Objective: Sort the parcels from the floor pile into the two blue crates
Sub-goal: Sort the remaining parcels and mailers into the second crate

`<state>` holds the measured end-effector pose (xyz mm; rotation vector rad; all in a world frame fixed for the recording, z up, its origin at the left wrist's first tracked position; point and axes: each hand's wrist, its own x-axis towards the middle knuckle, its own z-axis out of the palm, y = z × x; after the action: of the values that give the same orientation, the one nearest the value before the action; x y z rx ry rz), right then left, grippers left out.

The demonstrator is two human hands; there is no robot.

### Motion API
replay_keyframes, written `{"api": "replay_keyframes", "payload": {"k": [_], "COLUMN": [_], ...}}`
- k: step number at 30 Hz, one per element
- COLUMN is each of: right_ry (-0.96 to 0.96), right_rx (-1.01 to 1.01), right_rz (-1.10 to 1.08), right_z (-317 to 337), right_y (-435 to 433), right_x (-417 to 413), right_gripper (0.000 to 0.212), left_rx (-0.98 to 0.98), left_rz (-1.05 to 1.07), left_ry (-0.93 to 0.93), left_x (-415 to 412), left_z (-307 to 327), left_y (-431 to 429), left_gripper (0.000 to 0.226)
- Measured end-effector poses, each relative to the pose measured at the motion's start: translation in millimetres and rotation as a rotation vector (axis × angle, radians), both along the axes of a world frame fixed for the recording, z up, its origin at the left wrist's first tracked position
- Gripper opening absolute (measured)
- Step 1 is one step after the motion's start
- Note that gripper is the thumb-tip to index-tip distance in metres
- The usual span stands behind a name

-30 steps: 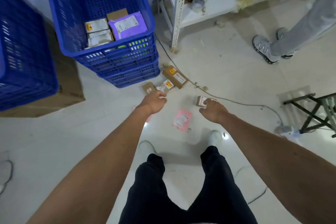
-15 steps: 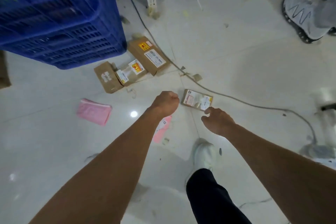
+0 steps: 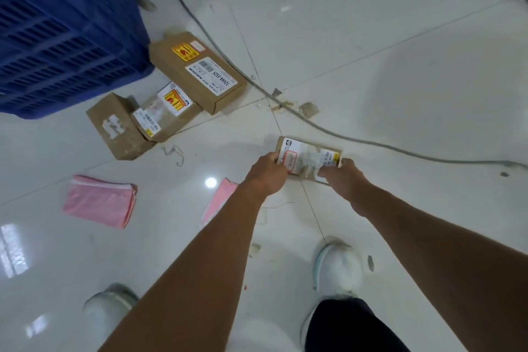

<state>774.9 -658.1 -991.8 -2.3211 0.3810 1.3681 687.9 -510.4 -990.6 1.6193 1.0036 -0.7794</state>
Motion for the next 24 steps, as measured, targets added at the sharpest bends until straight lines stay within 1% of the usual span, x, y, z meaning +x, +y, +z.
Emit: {"api": "replay_keyframes", "payload": {"k": [3, 7, 12, 18, 22, 24], "right_ry": [-0.071, -0.143, -0.159, -0.208, -0.227, -0.246], "right_rx": [0.037, 0.064, 0.098, 0.206, 0.264, 0.308], "right_rz": [0.1, 0.123, 0.096, 0.101, 0.151, 0.171], "right_z": [30, 108, 232, 375, 465, 511], "right_y": [2, 24, 64, 117, 158, 181], "right_x": [-6, -16, -35, -70, -102, -124], "right_gripper": [0.058, 0.062, 0.067, 0.069, 0.067, 0.066], "left_rx": [-0.017, -0.007, 0.032, 0.096, 0.158, 0.174], "left_rz": [0.051, 0.1, 0.16, 0.264, 0.327, 0.393], "left_ry": [-0.014, -0.05, -0.097, -0.199, -0.239, -0.242], "left_x": [-5, -15, -37, -77, -119, -144], "left_z": [32, 106, 232, 380, 472, 514], "left_y": [7, 29, 69, 123, 150, 163], "left_gripper": [0.051, 0.049, 0.05, 0.038, 0.041, 0.045]}}
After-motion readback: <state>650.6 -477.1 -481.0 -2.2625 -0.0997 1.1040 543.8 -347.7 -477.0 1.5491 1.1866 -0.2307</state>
